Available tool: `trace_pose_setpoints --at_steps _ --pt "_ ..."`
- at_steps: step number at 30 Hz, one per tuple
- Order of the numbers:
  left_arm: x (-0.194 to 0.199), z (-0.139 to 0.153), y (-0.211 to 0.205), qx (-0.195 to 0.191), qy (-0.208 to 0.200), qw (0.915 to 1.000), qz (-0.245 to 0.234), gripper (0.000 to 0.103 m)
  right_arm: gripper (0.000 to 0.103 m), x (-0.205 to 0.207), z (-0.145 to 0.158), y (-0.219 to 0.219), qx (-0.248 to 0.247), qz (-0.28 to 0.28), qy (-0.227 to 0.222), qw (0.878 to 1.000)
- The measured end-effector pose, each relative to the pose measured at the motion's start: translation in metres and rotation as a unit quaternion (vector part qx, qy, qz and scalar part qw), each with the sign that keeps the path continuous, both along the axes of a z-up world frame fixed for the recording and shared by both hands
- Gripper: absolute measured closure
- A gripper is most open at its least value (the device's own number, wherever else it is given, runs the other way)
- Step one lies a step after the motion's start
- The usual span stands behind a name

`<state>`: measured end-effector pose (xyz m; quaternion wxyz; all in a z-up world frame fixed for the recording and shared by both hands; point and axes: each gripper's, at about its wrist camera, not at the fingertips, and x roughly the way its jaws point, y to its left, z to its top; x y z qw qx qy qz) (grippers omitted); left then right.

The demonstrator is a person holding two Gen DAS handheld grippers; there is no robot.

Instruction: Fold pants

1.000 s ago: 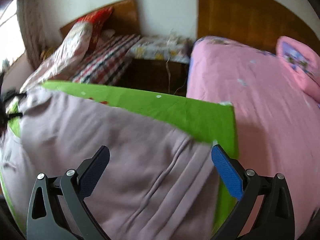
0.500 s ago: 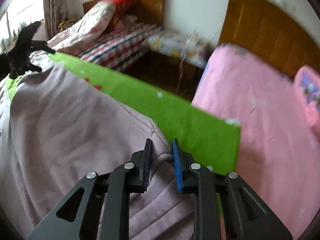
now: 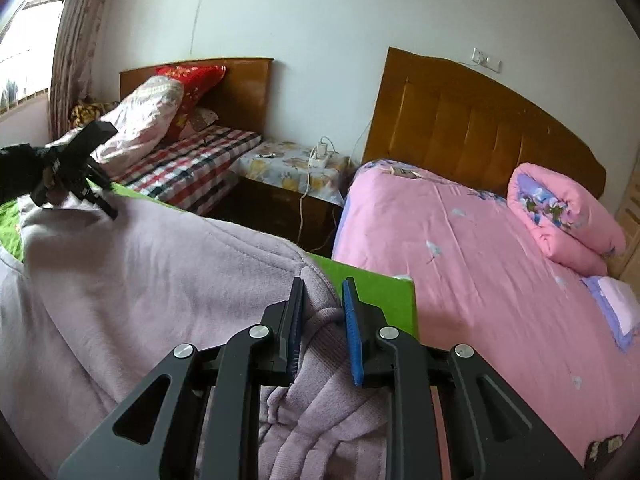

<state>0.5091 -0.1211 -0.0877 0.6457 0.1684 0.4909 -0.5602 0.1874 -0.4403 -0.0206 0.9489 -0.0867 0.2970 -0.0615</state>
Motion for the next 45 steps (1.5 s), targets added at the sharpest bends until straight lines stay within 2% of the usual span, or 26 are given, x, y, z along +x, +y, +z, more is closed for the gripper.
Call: trace_pose_setpoints --at_steps 4,6,8,10,11,14,16,18,19,20,21,23,25,26,27,28,30,32,34,35,36,37,39,41,43,45 --pt "-0.036 0.033 0.014 0.002 -0.104 0.9941 0.033 0.094 0.082 0.009 0.008 0.002 -0.003 -0.012 -0.003 1.0" --pt "-0.077 0.07 0.026 -0.008 -0.19 0.98 0.058 0.094 0.082 -0.005 0.022 0.005 -0.001 -0.015 -0.023 1.0" --pt "-0.135 0.109 0.05 -0.034 -0.265 0.9608 0.075 0.094 0.082 -0.039 0.042 0.013 0.007 -0.014 -0.055 0.998" --pt "-0.189 0.134 0.074 -0.061 -0.3 0.9491 0.076 0.094 0.082 -0.079 0.053 0.02 0.025 -0.013 -0.078 0.997" --pt "-0.234 0.145 0.092 -0.074 -0.312 0.9443 0.073 0.094 0.082 -0.104 0.056 0.023 0.036 -0.012 -0.088 0.995" --pt "-0.313 0.141 0.117 -0.074 -0.325 0.9407 0.064 0.094 0.082 -0.167 0.042 0.038 0.059 -0.017 -0.091 0.994" --pt "-0.356 0.117 0.131 -0.062 -0.308 0.9469 0.068 0.094 0.081 -0.199 0.013 0.046 0.081 -0.028 -0.061 0.994" --pt "-0.385 0.07 0.137 -0.028 -0.259 0.9625 0.076 0.088 0.073 -0.217 -0.022 0.049 0.113 -0.047 -0.009 0.992" --pt "-0.391 0.054 0.135 -0.016 -0.242 0.967 0.08 0.082 0.059 -0.225 -0.039 0.051 0.125 -0.058 0.014 0.99" --pt "-0.396 0.027 0.136 0.008 -0.22 0.9708 0.095 0.073 0.038 -0.233 -0.05 0.053 0.14 -0.065 0.021 0.988" --pt "-0.399 0.013 0.137 0.02 -0.209 0.9714 0.11 0.069 0.031 -0.242 -0.056 0.054 0.16 -0.078 0.023 0.984" --pt "-0.404 0.004 0.144 0.001 -0.178 0.9729 0.148 0.039 0.025 -0.26 -0.052 0.057 0.186 -0.102 0.009 0.977" --pt "-0.409 0.017 0.158 -0.055 -0.153 0.966 0.201 0.017 0.025 -0.275 -0.046 0.059 0.225 -0.111 -0.015 0.968" --pt "-0.412 0.028 0.168 -0.101 -0.134 0.9572 0.236 0.008 0.025 -0.281 -0.046 0.061 0.246 -0.114 -0.02 0.962" --pt "-0.412 0.033 0.177 -0.134 -0.119 0.9496 0.258 0.005 0.025 -0.282 -0.047 0.062 0.263 -0.118 -0.019 0.957" --pt "-0.412 0.04 0.19 -0.183 -0.087 0.9342 0.294 0.002 0.026 -0.282 -0.05 0.065 0.283 -0.119 -0.015 0.952" --pt "-0.406 0.039 0.201 -0.23 -0.024 0.9141 0.333 0.002 0.027 -0.276 -0.058 0.067 0.324 -0.122 -0.006 0.938" --pt "-0.392 0.028 0.206 -0.236 0.027 0.9026 0.359 0.002 0.027 -0.275 -0.068 0.063 0.39 -0.122 -0.014 0.912" --pt "-0.388 0.017 0.212 -0.217 0.043 0.8971 0.383 0.002 0.026 -0.274 -0.08 0.051 0.489 -0.137 -0.043 0.86" --pt "-0.389 0.016 0.206 -0.21 0.047 0.8957 0.389 0.002 0.024 -0.273 -0.089 0.042 0.546 -0.15 -0.056 0.822" --pt "-0.391 0.014 0.209 -0.209 0.054 0.8936 0.393 0.002 0.023 -0.272 -0.095 0.036 0.582 -0.157 -0.063 0.796" --pt "-0.391 0.012 0.213 -0.211 0.063 0.8909 0.398 0.002 0.022 -0.271 -0.103 0.028 0.623 -0.167 -0.075 0.761" --pt "-0.388 0.012 0.217 -0.21 0.076 0.886 0.406 0.002 0.022 -0.268 -0.112 0.018 0.651 -0.194 -0.081 0.729" --pt "-0.392 0.01 0.221 -0.205 0.08 0.8852 0.41 0.002 0.026 -0.259 -0.119 0.014 0.651 -0.224 -0.062 0.722" --pt "-0.393 0.009 0.223 -0.198 0.079 0.8857 0.412 0.002 0.037 -0.25 -0.115 0.019 0.627 -0.231 -0.048 0.742" --pt "-0.393 0.006 0.223 -0.182 0.078 0.886 0.419 0.002 0.04 -0.243 -0.107 0.025 0.598 -0.232 -0.035 0.766"
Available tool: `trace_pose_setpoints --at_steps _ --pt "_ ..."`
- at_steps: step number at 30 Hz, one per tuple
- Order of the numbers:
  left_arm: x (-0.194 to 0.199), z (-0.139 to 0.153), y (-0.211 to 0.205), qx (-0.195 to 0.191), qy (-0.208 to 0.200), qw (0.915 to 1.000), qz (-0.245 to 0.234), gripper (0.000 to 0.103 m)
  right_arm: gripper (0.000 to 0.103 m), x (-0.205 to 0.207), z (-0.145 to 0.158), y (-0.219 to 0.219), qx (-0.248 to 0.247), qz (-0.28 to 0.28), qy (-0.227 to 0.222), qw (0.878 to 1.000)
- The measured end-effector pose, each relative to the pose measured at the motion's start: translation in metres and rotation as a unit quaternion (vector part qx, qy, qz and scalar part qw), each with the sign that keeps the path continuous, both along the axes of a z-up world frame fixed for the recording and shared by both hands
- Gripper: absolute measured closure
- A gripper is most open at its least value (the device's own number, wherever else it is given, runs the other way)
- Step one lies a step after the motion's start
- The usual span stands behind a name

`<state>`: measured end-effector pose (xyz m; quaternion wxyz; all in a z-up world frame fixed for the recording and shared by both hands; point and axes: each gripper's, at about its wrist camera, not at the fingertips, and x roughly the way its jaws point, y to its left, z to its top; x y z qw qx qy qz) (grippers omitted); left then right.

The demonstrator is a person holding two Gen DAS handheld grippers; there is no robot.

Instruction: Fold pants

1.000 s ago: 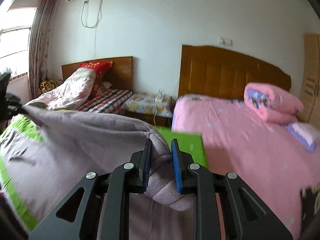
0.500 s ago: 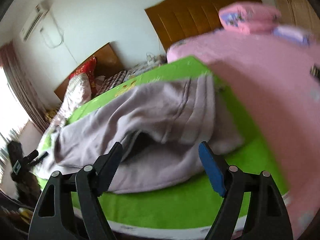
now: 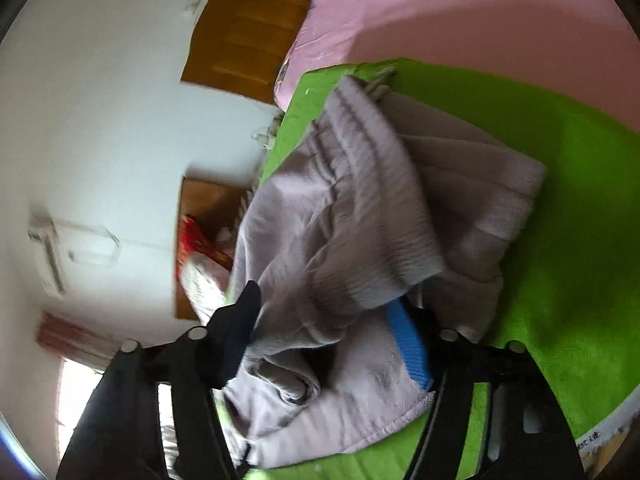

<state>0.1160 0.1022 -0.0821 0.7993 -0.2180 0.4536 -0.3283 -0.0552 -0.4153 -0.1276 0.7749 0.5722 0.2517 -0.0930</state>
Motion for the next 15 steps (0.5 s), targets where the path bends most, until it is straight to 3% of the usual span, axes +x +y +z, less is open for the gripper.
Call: trace_pose_setpoints --at_steps 4,10,12,13,14,15 --pt "0.003 -0.006 -0.004 0.019 0.013 0.9997 0.012 0.002 0.041 0.012 0.008 0.011 -0.024 0.013 0.018 0.999" --pt "0.037 -0.009 -0.001 -0.004 0.076 0.9952 0.061 0.007 0.046 0.016 0.013 0.017 -0.055 0.021 0.031 0.998" --pt "0.049 -0.006 -0.006 0.032 0.086 0.9927 0.079 0.025 0.05 0.012 0.014 0.018 -0.064 0.023 0.032 0.997" --pt "0.054 -0.005 -0.009 0.058 0.087 0.991 0.083 0.048 0.056 0.011 0.013 0.019 -0.074 0.023 0.036 0.996" --pt "0.058 -0.005 -0.012 0.088 0.086 0.9885 0.088 0.078 0.065 0.009 0.013 0.022 -0.081 0.022 0.037 0.996" --pt "0.062 -0.001 -0.009 0.106 0.084 0.9866 0.091 0.09 0.069 0.01 0.015 0.023 -0.093 0.023 0.037 0.995"
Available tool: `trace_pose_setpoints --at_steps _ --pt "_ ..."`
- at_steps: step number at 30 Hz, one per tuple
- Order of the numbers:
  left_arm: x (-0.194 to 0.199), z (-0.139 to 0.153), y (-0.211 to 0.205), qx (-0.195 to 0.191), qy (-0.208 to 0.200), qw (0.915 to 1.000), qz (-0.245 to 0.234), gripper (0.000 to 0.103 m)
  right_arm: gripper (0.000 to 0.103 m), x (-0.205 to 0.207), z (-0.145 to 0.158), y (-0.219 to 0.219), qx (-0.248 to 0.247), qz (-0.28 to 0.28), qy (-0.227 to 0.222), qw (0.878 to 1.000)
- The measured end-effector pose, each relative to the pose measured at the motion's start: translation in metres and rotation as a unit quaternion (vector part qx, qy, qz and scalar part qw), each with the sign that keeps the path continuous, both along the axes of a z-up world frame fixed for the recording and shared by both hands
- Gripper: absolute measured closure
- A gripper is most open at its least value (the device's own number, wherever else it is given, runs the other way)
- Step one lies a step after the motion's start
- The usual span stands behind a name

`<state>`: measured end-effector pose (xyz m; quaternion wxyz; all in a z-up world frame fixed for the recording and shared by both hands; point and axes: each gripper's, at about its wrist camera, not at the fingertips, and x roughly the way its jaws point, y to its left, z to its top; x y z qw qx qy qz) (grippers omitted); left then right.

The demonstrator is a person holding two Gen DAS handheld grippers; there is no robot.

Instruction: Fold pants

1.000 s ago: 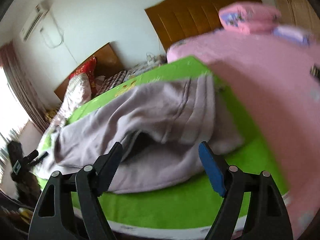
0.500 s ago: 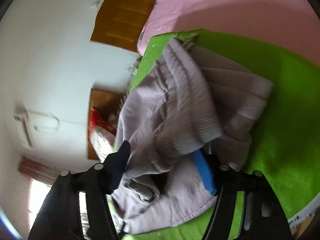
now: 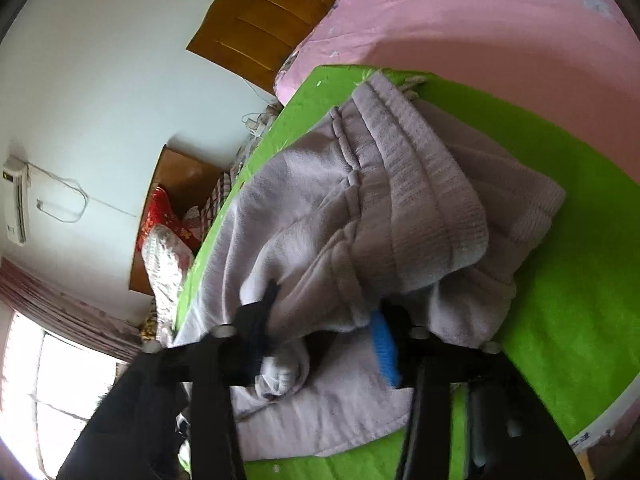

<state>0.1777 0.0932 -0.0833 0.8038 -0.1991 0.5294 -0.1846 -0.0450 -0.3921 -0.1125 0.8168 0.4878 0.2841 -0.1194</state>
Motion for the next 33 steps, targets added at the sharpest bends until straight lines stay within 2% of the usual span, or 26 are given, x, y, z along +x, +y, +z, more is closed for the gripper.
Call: trace_pose_setpoints --at_steps 2,5,6,8,10,11,12,14,16,17,18,19,22,23,25,26,27,28,30,33 --pt "0.004 0.006 0.004 -0.013 -0.012 0.9998 -0.003 0.097 0.076 0.004 0.009 0.002 -0.034 0.008 0.003 0.999" --pt "0.008 0.048 0.012 -0.06 -0.096 0.9935 -0.015 0.099 0.079 0.032 0.047 0.004 -0.13 0.049 -0.001 0.99" --pt "0.007 0.067 0.015 -0.072 -0.133 0.9883 -0.016 0.099 0.08 0.042 0.063 0.005 -0.16 0.065 -0.012 0.985" --pt "-0.005 0.105 0.022 -0.081 -0.208 0.9747 -0.016 0.099 0.08 0.049 0.106 0.01 -0.227 0.091 -0.064 0.967" --pt "-0.022 0.12 0.033 -0.082 -0.245 0.9659 -0.011 0.098 0.081 0.041 0.122 0.011 -0.263 0.114 -0.1 0.953" --pt "-0.03 0.114 0.039 -0.077 -0.239 0.9679 -0.012 0.098 0.081 0.035 0.12 0.01 -0.275 0.122 -0.105 0.948" --pt "-0.036 0.098 0.043 -0.073 -0.211 0.9746 -0.014 0.098 0.081 0.027 0.11 0.007 -0.274 0.126 -0.096 0.949" --pt "-0.047 0.062 0.042 -0.057 -0.157 0.9857 -0.024 0.098 0.081 0.015 0.064 -0.005 -0.223 0.118 -0.032 0.967" --pt "-0.056 0.025 0.03 -0.004 -0.114 0.9929 -0.033 0.098 0.081 0.003 0.015 -0.01 -0.167 0.107 0.034 0.979" --pt "-0.059 0.011 0.023 0.019 -0.103 0.9937 -0.04 0.098 0.08 0.0 -0.001 -0.013 -0.14 0.098 0.051 0.984" --pt "-0.059 0.006 0.021 0.029 -0.099 0.9938 -0.041 0.098 0.08 -0.003 -0.007 -0.015 -0.119 0.088 0.044 0.988" --pt "-0.056 0.007 0.023 0.025 -0.098 0.994 -0.041 0.098 0.079 -0.008 -0.008 -0.018 -0.097 0.077 0.03 0.992" --pt "-0.05 0.012 0.028 0.005 -0.087 0.9954 -0.041 0.09 0.071 -0.01 -0.005 -0.02 -0.08 0.073 0.03 0.994" --pt "-0.045 0.012 0.029 -0.002 -0.078 0.9961 -0.041 0.08 0.064 -0.008 -0.005 -0.02 -0.07 0.075 0.026 0.994" --pt "-0.04 0.01 0.033 -0.024 -0.067 0.997 -0.029 0.072 0.06 -0.007 -0.007 -0.021 -0.052 0.07 0.018 0.996" --pt "-0.033 0.012 0.035 -0.032 -0.064 0.9971 -0.025 0.072 0.062 -0.006 -0.006 -0.02 -0.051 0.065 0.021 0.996" --pt "-0.038 0.008 0.034 -0.034 -0.064 0.9972 -0.021 0.078 0.063 -0.005 -0.005 -0.018 -0.059 0.062 0.025 0.996" --pt "-0.039 0.007 0.034 -0.029 -0.067 0.9972 -0.021 0.098 0.077 -0.005 -0.002 -0.015 -0.078 0.057 0.037 0.995" --pt "-0.046 0.015 0.031 -0.024 -0.089 0.9955 -0.022 0.099 0.084 -0.003 0.008 -0.011 -0.11 0.063 0.043 0.991" --pt "-0.057 0.042 0.036 -0.03 -0.124 0.9917 -0.017 0.099 0.088 -0.005 0.032 0.003 -0.138 0.092 0.015 0.986"
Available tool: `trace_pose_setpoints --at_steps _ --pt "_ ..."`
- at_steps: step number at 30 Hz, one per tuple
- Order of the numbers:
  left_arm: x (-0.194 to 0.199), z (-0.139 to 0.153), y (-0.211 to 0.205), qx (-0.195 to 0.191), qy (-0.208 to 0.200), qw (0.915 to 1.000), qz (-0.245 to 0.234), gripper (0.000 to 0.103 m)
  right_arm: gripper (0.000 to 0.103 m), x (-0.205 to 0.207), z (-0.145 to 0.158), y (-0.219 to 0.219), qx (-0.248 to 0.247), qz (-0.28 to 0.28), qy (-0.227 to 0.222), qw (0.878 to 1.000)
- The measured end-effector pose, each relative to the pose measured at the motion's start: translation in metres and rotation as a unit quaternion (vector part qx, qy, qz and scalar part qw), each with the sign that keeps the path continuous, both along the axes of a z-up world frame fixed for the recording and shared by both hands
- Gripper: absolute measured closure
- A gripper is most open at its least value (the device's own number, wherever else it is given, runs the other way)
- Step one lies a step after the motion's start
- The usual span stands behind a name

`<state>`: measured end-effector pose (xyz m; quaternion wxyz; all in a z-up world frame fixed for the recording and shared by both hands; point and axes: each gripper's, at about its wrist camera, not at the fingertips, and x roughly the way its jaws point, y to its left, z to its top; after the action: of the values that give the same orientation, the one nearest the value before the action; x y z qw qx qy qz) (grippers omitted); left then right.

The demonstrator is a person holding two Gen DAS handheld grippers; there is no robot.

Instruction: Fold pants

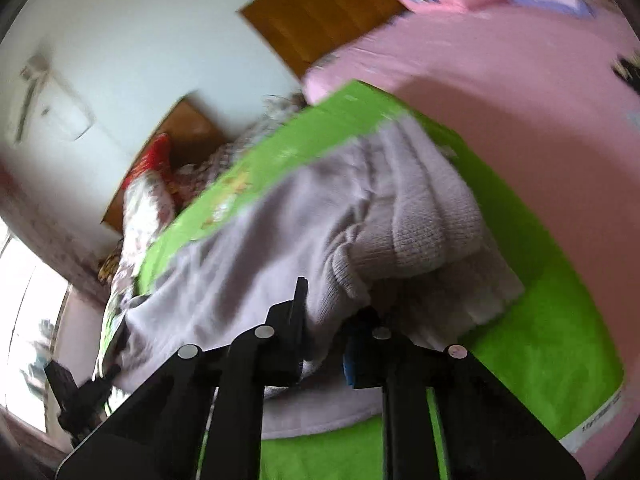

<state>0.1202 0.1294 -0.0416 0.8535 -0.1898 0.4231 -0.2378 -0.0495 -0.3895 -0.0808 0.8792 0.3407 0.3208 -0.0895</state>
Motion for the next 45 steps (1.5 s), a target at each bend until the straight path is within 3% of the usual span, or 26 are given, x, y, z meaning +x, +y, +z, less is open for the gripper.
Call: trace_pose_setpoints --at_steps 2,5,6,7,10,14,15,17,21,23,25,28,31,33,35,38,42,45 --pt "-0.005 0.006 0.007 0.005 0.003 1.0 0.001 0.099 0.09 -0.004 -0.005 0.002 0.002 0.011 0.012 1.0" --pt "-0.004 -0.024 0.004 0.033 0.043 0.9985 -0.008 0.099 0.093 -0.01 -0.047 -0.017 0.055 -0.005 0.049 0.997" --pt "-0.002 -0.037 0.0 0.041 0.056 0.9975 -0.011 0.099 0.093 -0.016 -0.05 -0.019 0.073 -0.01 0.032 0.997" --pt "-0.004 -0.038 0.0 0.034 0.041 0.9985 -0.009 0.098 0.093 -0.019 -0.051 -0.022 0.084 -0.014 0.027 0.996" --pt "-0.001 -0.035 0.002 0.041 0.041 0.9982 -0.012 0.098 0.093 -0.015 -0.044 -0.017 0.052 -0.01 0.038 0.998" --pt "-0.001 -0.03 -0.001 0.044 0.038 0.9982 -0.014 0.098 0.093 -0.018 -0.048 -0.024 0.08 -0.02 0.029 0.996" --pt "0.002 -0.029 -0.002 0.041 0.036 0.9984 -0.014 0.098 0.091 -0.025 -0.047 -0.022 0.08 -0.025 0.029 0.996" --pt "0.001 -0.027 -0.002 0.036 0.038 0.9985 -0.016 0.096 0.077 -0.028 -0.045 -0.022 0.1 -0.035 0.029 0.994" --pt "0.001 -0.031 0.004 0.029 0.049 0.9981 -0.021 0.093 0.074 -0.028 -0.041 -0.007 0.116 -0.021 0.036 0.992" --pt "0.002 -0.032 0.002 0.019 0.055 0.998 -0.025 0.076 0.073 -0.033 -0.046 0.001 0.144 -0.018 0.037 0.989" --pt "0.0 -0.032 -0.003 0.014 0.052 0.998 -0.032 0.071 0.073 -0.037 -0.047 0.011 0.154 -0.013 0.035 0.987" --pt "-0.001 -0.035 -0.013 0.022 0.05 0.9977 -0.04 0.072 0.074 -0.032 -0.048 0.03 0.177 0.02 0.029 0.984" --pt "-0.004 -0.037 -0.016 0.021 0.044 0.9978 -0.045 0.091 0.073 -0.02 -0.056 0.046 0.182 0.036 0.026 0.982" --pt "-0.005 -0.038 -0.018 0.029 0.037 0.998 -0.043 0.097 0.079 -0.014 -0.054 0.048 0.164 0.034 0.017 0.986" --pt "-0.012 -0.028 -0.018 0.029 0.015 0.9987 -0.04 0.098 0.088 -0.011 -0.044 0.05 0.134 0.036 0.011 0.99" --pt "-0.024 -0.008 -0.016 0.025 -0.017 0.9984 -0.047 0.098 0.089 -0.019 -0.025 0.051 0.111 0.037 -0.007 0.993" --pt "-0.025 -0.032 -0.017 0.035 0.02 0.9978 -0.052 0.098 0.09 -0.017 -0.042 0.052 0.109 0.036 0.035 0.993" --pt "-0.021 -0.045 -0.015 0.028 0.038 0.9978 -0.048 0.098 0.091 -0.018 -0.048 0.049 0.114 0.029 0.038 0.992"
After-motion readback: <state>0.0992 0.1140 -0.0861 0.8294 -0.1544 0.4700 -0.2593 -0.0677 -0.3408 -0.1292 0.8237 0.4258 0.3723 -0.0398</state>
